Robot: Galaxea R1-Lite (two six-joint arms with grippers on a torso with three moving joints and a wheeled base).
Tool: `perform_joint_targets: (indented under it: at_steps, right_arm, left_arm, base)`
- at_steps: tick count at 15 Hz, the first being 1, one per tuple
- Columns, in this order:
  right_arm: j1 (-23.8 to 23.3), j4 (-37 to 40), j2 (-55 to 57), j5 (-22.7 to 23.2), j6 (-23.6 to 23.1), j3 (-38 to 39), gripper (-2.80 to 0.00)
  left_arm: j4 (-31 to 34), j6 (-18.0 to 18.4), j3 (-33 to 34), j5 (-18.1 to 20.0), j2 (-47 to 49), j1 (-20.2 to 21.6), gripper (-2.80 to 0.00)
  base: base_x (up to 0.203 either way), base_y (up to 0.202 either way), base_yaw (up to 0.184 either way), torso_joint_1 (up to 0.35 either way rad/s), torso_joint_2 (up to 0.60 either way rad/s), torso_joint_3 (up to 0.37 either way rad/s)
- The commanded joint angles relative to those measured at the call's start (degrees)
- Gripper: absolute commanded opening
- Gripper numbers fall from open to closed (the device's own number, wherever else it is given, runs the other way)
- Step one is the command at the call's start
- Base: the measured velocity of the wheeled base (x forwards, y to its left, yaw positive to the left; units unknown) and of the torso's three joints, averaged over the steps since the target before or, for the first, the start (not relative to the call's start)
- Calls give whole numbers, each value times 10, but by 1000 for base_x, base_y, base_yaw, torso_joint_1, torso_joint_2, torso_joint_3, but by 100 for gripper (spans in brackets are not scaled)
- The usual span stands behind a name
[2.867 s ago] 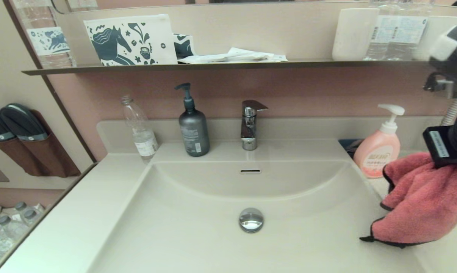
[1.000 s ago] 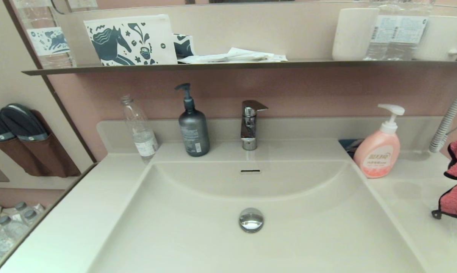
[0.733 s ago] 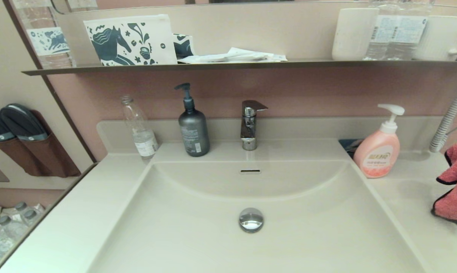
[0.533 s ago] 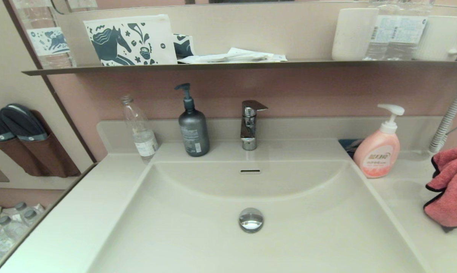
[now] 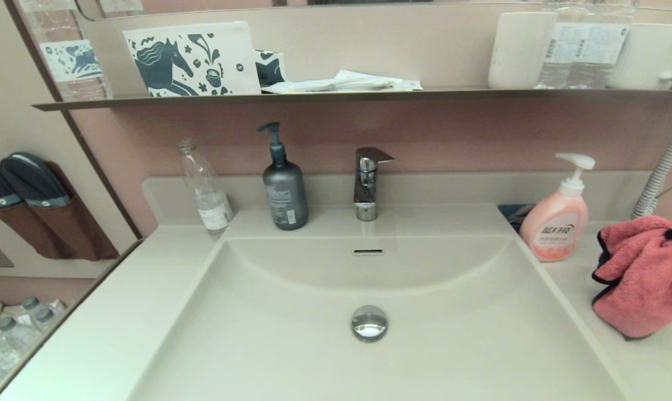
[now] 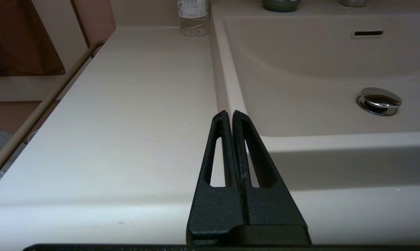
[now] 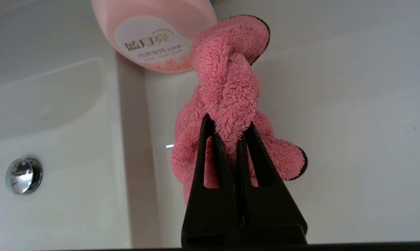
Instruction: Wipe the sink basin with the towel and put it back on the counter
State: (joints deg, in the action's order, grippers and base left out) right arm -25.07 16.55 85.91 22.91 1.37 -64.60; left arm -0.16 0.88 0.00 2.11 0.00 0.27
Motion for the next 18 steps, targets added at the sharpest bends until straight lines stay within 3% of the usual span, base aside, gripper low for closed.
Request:
perform_joint_targets:
  at_steps: [1,3,4,7,10,13,16,17,18]
  right_arm:
    - [3,-51,22,-2,0,22,-280]
    - [3,-65,36,-3,0,24,-280]
    - [6,-65,40,-2,0,26,0]
    - [11,-89,60,-6,2,25,0]
    - [8,-126,68,-52,23,25,0]
    - [8,-103,69,-148,-17,27,0]
    - [-18,-103,30,-125,-20,44,0]
    - [-29,-105,16,-110,-28,55,-225]
    - [-36,-103,3,-99,-36,66,-280]
  left_arm:
    - [0,0,0,0,1,0,-280]
    - [0,0,0,0,1,1,-280]
    - [0,0,0,0,1,0,-280]
    - [0,0,0,0,1,1,-280]
    - [0,0,0,0,1,0,-280]
    - [0,0,0,0,1,0,-280]
    - [0,0,0,0,1,0,-280]
    - [0,0,0,0,1,0,-280]
    - [0,0,0,0,1,0,-280]
  base:
    - [0,0,0,0,0,0]
    - [0,0,0,0,0,0]
    - [0,0,0,0,0,0]
    - [0,0,0,0,0,0]
    - [0,0,0,0,0,0]
    - [0,0,0,0,0,0]
    - [0,0,0,0,0,0]
    - [0,0,0,0,0,0]
    - [0,0,0,0,0,0]
